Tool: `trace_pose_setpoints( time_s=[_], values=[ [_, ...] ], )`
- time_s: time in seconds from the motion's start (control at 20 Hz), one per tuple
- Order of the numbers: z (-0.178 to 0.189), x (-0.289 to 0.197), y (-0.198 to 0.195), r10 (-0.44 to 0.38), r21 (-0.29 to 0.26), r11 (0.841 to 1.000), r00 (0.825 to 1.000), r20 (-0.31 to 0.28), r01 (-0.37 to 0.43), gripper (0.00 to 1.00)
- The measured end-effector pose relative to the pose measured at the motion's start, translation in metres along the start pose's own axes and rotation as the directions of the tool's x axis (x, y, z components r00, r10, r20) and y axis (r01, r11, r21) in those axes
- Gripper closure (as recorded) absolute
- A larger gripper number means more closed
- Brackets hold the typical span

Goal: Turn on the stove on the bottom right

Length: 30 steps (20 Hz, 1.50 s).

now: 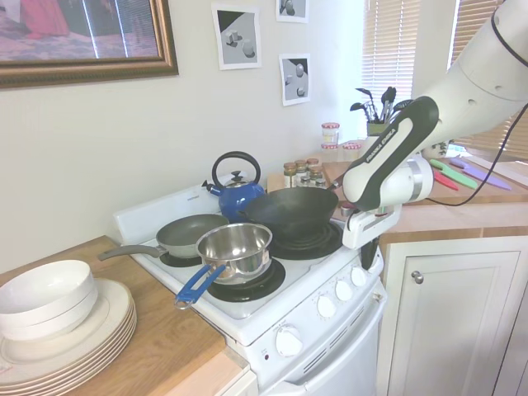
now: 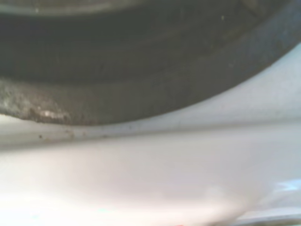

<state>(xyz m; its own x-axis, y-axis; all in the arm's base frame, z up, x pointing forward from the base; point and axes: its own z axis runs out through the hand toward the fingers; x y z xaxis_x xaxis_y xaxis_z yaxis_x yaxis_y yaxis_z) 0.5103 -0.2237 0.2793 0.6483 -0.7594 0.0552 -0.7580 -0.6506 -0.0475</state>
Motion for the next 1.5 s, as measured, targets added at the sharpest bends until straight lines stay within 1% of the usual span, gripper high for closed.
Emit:
trace_pose_setpoints(
  time_s=[0.45, 0.6, 0.75, 1.15, 1.3, 1.5],
  values=[
    [0.006, 0.000, 0.001, 0.001, -0.002, 1.000, 1.000, 0.020, -0.001, 1.00],
    [0.013, -0.001, 0.002, 0.007, -0.010, 1.000, 0.999, 0.042, -0.007, 1.00],
    [0.026, 0.003, 0.015, 0.022, -0.025, 0.999, 0.998, 0.063, -0.020, 1.00],
    [0.026, 0.004, 0.014, 0.019, -0.023, 1.000, 0.998, 0.063, -0.017, 1.00],
    [0.021, 0.002, 0.013, -0.001, -0.026, 1.000, 0.999, 0.043, 0.002, 1.00],
    [0.009, -0.012, 0.018, -0.027, -0.010, 1.000, 0.999, -0.017, 0.027, 1.00]
  ],
)
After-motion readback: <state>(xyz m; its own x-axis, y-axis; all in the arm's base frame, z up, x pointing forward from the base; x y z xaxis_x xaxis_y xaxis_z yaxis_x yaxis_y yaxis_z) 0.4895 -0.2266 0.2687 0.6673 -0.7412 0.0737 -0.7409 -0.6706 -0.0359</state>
